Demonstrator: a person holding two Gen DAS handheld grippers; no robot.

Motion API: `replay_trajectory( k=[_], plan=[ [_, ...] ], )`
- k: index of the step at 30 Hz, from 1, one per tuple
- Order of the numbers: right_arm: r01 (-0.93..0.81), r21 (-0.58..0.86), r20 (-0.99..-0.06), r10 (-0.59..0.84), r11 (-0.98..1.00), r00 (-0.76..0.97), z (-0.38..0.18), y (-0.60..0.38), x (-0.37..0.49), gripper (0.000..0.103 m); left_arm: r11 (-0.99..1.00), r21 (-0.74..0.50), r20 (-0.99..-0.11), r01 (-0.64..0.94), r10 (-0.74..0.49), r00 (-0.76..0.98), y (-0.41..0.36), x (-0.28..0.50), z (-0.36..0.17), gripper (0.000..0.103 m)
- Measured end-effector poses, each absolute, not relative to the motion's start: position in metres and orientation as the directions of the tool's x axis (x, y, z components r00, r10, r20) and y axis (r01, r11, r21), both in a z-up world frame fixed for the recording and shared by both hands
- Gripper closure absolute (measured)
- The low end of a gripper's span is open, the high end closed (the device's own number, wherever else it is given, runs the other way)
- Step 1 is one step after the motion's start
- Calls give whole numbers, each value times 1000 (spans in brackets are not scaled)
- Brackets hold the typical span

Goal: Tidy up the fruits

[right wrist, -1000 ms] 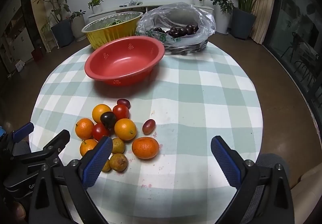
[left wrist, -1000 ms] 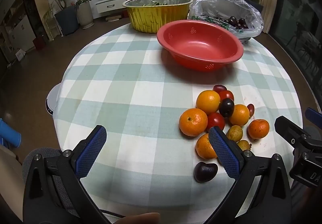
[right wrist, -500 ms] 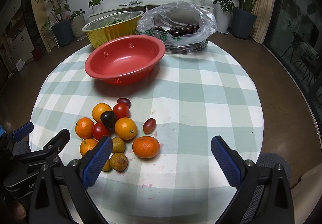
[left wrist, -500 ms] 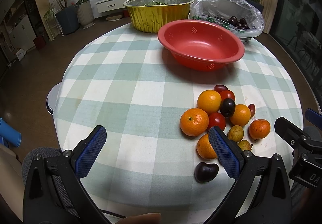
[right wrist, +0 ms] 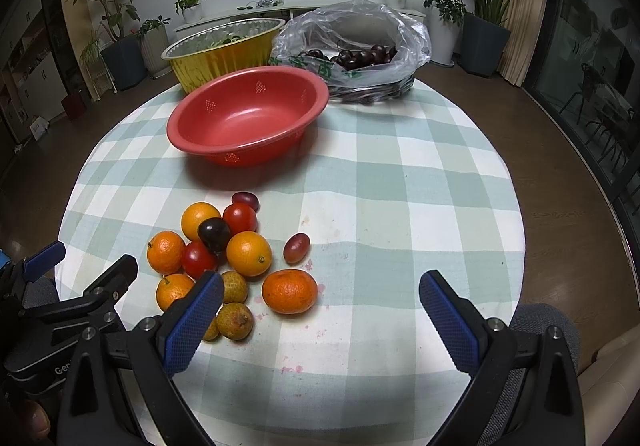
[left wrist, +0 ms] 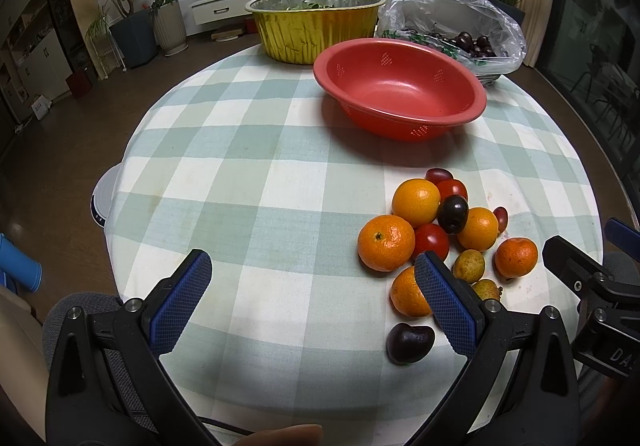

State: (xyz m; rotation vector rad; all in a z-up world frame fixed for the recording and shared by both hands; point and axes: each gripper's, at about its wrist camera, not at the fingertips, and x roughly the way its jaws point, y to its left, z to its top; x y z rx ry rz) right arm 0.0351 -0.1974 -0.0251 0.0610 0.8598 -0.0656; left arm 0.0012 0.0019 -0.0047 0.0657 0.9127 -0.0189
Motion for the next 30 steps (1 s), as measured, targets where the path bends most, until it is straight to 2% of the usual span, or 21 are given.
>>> replay_trajectory(
  k=[30],
  plan=[
    [82,25,-762,-34,996,646,-29,-196,35,3,998,43,-788,41,9,615,3,2,-5,0]
  ],
)
